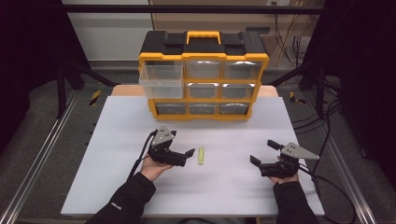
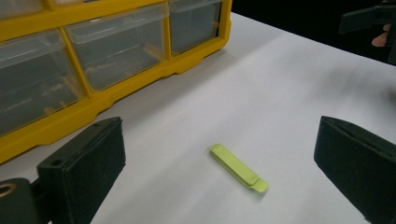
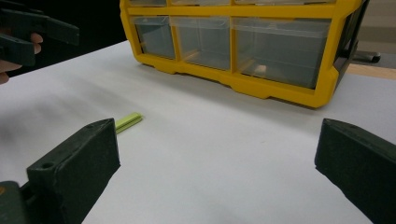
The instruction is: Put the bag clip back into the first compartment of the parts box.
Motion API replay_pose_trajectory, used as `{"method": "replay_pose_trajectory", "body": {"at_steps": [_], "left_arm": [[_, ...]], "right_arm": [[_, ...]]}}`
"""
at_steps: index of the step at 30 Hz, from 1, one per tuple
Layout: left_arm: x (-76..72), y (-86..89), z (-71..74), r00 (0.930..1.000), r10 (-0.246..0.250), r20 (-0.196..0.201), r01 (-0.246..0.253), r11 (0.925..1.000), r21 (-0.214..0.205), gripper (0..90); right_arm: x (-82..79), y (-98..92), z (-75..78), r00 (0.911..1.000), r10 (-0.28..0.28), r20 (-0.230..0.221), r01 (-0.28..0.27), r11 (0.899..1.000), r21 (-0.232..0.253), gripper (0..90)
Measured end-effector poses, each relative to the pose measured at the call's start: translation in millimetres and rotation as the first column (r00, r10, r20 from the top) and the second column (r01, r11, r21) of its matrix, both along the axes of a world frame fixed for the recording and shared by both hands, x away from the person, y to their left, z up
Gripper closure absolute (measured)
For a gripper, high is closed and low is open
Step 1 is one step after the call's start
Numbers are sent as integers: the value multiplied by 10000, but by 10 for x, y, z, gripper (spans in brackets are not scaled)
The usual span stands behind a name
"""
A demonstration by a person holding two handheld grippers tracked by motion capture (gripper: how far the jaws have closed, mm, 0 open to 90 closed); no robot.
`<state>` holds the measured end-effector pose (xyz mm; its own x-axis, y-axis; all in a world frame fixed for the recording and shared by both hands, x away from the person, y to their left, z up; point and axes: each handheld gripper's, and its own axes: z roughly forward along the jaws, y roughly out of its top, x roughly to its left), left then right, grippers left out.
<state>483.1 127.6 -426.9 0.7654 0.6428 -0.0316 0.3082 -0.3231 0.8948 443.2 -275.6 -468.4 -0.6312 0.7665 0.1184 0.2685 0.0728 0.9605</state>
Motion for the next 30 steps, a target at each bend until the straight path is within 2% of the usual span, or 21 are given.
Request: {"method": "replay_pose_trajectory", "body": {"at_steps": [15,30], "left_arm": [[129,-226,-173,9979,61,-640,-37,9993,385,18],[195,-422,-388,9912,339,-1279,-216,9951,962,33]], "right_arm": [[1,1,-2,10000,9,-17,-9,10000,0,5],[3,2,-4,10000,3,9,-3,10000,-15,5]]}}
